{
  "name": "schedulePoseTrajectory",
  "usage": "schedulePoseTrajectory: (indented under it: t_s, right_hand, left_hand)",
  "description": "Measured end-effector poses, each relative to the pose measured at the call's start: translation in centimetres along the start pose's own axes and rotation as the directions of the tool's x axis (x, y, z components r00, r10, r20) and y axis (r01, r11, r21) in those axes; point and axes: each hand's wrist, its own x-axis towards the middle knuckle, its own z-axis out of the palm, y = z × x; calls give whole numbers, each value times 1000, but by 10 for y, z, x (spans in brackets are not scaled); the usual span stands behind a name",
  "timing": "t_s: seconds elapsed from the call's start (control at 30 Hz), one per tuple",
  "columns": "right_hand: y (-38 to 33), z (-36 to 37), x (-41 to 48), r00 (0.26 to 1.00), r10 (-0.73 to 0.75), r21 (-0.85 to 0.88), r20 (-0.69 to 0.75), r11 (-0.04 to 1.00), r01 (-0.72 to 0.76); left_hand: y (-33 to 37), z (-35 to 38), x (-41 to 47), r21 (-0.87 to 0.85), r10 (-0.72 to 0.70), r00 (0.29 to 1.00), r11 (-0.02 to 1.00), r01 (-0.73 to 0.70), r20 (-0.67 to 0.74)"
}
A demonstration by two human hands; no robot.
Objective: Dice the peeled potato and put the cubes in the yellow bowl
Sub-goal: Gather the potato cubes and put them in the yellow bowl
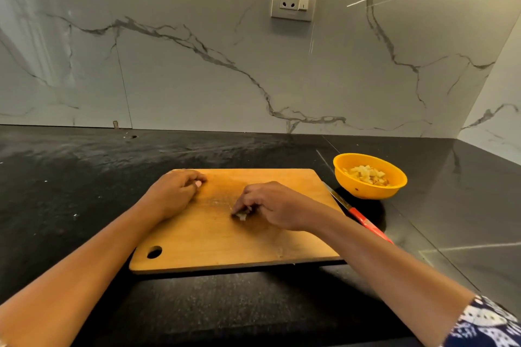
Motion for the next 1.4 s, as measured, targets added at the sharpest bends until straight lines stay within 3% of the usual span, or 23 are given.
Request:
schedulePoseTrajectory:
  t_s: [0.2, 0.4, 0.63, 0.8, 0.93, 1.2, 1.4]
  right_hand:
    - [-4, -3, -46, 999, 18, 100, 36, 995, -21]
    - [-27, 21, -66, 997, 41, -71, 58, 997, -37]
    - [-28, 40, -77, 957, -175, -221, -230, 967, 124]
    - [-20, 45, -82, 919, -316, -300, -234, 923, 241]
    - [-11, 32, -83, 910, -337, -171, -243, 938, 302]
    - [2, 25, -90, 957, -120, 122, -264, 980, 157]
    - [-3, 15, -87, 980, -59, 169, -192, 981, 92]
  left_hand:
    - [2, 2, -2, 32, 17, 1000, 999, -18, 7]
    - [7, 5, -4, 81, 46, 999, 996, -48, 25]
    - [7, 5, -4, 117, 64, 996, 991, -70, 54]
    - [5, 5, -3, 137, 78, 995, 987, -86, 67]
    - [5, 6, -2, 162, 79, 994, 983, -91, 80]
    - [5, 7, -1, 194, 80, 993, 976, -95, 86]
    - [6, 6, -3, 210, 87, 993, 972, -103, 85]
